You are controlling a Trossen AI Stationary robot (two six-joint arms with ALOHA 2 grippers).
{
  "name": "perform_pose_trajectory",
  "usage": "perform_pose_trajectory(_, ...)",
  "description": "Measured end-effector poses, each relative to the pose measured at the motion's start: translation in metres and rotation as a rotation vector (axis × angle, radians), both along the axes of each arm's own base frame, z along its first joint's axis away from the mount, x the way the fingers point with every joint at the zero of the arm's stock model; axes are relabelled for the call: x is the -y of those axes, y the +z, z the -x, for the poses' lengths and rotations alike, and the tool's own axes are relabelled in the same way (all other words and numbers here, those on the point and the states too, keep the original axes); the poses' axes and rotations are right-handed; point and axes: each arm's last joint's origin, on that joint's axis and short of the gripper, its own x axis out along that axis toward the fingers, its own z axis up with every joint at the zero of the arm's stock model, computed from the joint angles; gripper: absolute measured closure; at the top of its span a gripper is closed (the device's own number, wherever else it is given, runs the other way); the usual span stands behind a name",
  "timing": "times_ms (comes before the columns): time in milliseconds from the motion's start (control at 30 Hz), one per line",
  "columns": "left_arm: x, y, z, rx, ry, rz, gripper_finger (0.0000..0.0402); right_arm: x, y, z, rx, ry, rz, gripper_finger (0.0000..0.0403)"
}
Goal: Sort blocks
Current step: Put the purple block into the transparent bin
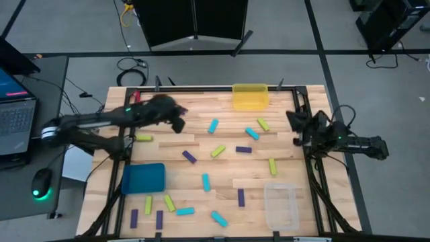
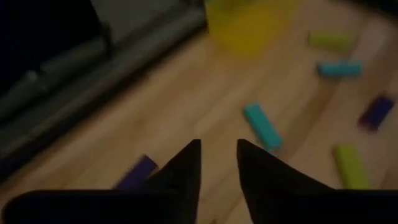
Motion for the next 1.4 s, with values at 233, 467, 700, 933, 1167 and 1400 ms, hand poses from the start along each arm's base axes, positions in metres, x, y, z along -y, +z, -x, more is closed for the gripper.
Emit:
perform_pose_trajectory(233,-0.038,-0.035,-0.046,-0.191,-0.121,0.091,0.0207,0.005,-0.008,-0.002,0.017,-0.037,-0.224,0.0359)
perform_pose_trajectory(467,-0.029,-0.047,-0.064,-0.279,-0.331,0.080,0.0172,0.005,-0.006,-0.001,-0.008,-0.079,-0.157,0.0359)
perform_pose_trajectory(700,0.034,-0.050,-0.066,-0.406,-0.710,0.107,0.0170,0.005,-0.002,0.001,0.027,-0.099,-0.132,0.0359)
perform_pose_trajectory(933,0.100,-0.054,-0.065,-0.564,-0.874,-0.123,0.0170,0.006,-0.002,0.001,-0.015,-0.158,-0.076,0.0359)
perform_pose_trajectory(1167,0.112,-0.066,-0.070,-0.572,-0.810,-0.069,0.0170,0.006,-0.002,0.001,-0.022,-0.167,-0.067,0.0359)
perform_pose_trajectory(1400,0.114,-0.098,-0.081,-0.655,-0.834,-0.004,0.0170,0.005,-0.003,0.001,-0.024,-0.147,-0.079,0.0359)
